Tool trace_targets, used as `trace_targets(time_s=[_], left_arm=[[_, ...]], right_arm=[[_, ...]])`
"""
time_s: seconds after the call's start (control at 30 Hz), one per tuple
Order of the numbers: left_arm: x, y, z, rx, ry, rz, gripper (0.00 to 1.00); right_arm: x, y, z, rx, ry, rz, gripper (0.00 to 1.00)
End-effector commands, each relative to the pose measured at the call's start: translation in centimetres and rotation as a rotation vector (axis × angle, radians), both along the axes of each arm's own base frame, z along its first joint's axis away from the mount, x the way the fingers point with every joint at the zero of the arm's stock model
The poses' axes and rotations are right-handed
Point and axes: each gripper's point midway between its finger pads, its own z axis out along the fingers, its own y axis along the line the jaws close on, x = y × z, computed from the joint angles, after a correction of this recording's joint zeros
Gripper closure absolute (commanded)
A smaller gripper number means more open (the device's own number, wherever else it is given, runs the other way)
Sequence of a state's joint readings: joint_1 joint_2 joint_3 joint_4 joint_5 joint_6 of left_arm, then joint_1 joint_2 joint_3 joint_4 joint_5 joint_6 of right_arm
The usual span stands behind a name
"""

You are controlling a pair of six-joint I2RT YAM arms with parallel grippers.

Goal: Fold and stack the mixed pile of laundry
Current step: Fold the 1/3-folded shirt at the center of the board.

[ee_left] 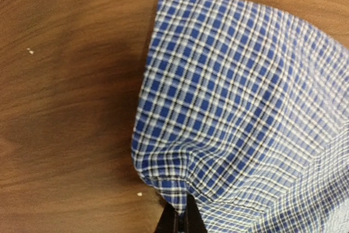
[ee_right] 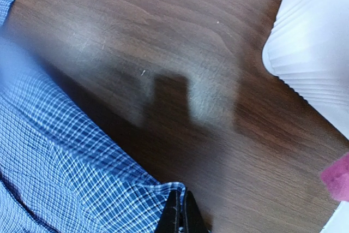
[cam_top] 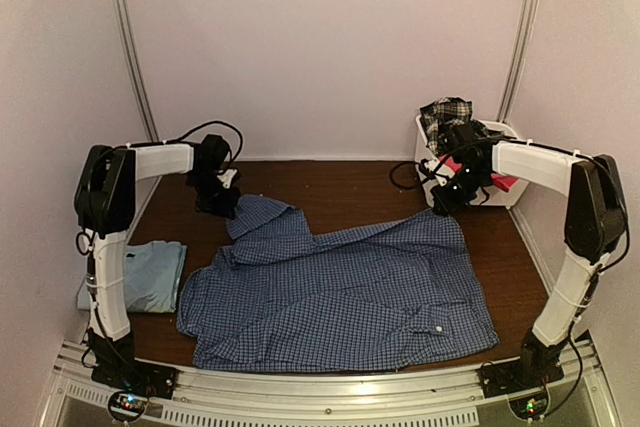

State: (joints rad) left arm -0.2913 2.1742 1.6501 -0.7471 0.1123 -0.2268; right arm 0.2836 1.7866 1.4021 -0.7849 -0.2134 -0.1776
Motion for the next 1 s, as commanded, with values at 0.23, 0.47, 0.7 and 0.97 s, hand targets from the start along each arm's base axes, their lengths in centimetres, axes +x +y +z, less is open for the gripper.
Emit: trace_targets(time_s=[0.23, 0.47, 0.7, 0.97], left_arm=[[3.6, -1.6, 23.5, -0.371, -0.353, 0.116, 1.0], [-3.5, -2.7, 29.6, -0.551, -0.313, 0.296, 1.0], [-12.3, -4.3, 33.7, -0.61, -0.388, 0.448, 1.0], [-19.1, -7.0, 36.6, -0.718, -0.413, 0.448, 1.0]], right_arm=[[4.1, -2.6, 4.4, -0.161, -0.24, -0.053, 1.0], [4.2, -2.9, 6.2, -0.138, -0.351, -0.078, 1.0], [1.7, -3.2, 8.1, -0.08, -0.475, -0.075, 1.0], [-1.7, -3.1, 7.6, -0.036, -0.483, -0.042, 1.0]])
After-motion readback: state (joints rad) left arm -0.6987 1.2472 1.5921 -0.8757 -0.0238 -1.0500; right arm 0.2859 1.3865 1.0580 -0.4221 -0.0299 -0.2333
